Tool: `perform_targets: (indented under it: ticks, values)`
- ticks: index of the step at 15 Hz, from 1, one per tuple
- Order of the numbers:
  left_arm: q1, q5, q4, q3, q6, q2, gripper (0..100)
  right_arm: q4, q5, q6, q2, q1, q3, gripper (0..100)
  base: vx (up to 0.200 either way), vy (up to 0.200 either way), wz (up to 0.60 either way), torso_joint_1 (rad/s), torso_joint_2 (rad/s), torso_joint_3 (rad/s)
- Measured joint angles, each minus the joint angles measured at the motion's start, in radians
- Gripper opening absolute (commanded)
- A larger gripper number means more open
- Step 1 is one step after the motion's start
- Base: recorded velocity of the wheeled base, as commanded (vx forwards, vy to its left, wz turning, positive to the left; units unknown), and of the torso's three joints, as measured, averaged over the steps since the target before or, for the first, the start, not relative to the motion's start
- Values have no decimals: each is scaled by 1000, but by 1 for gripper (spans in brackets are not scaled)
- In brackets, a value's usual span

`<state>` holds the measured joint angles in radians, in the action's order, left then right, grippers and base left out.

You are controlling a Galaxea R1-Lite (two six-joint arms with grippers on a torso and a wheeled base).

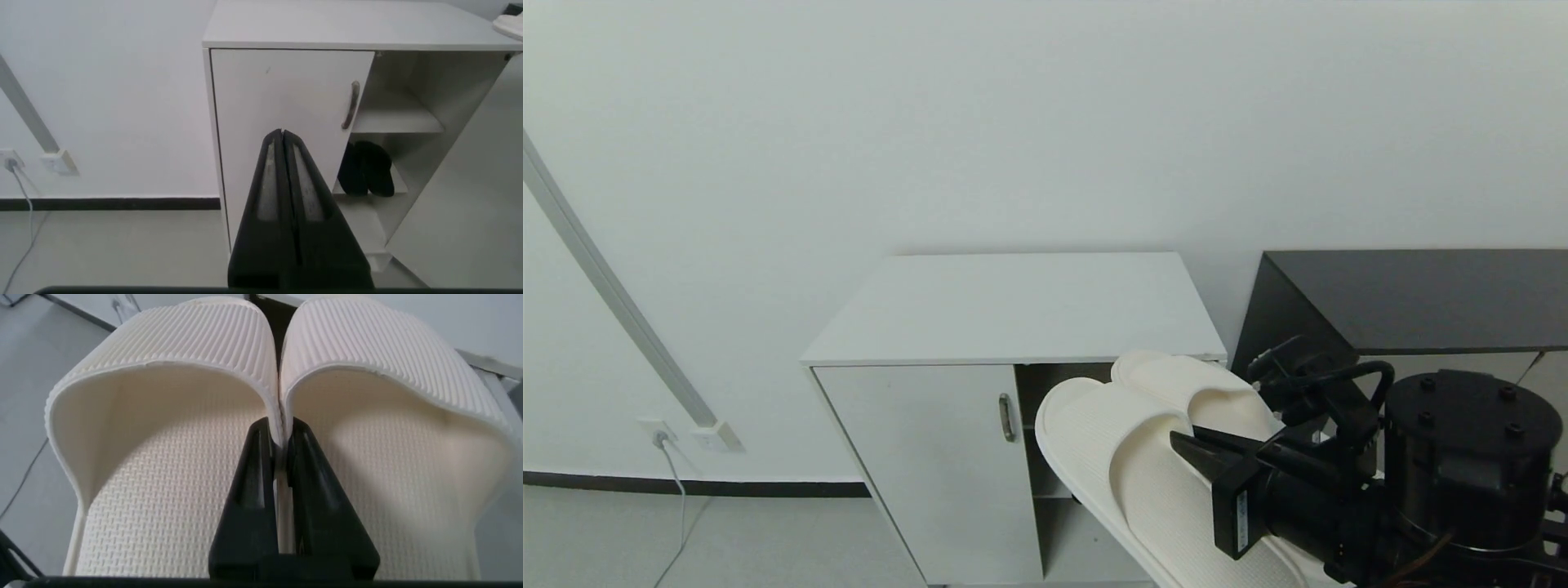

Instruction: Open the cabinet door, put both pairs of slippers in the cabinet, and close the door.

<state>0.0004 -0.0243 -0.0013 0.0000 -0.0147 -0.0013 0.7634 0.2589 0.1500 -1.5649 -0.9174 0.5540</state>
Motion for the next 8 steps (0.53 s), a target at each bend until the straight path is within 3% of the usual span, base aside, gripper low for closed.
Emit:
perform_targets:
  ticks: [5,8]
  values:
    - [0,1,0,0,1,0,0,0,1,0,0,-21,-1,0,0,0,0,-12,15,12]
    - [0,1,0,0,1,0,0,1,2,0,-3,-32,-6,0,0,0,0,-170,406,224]
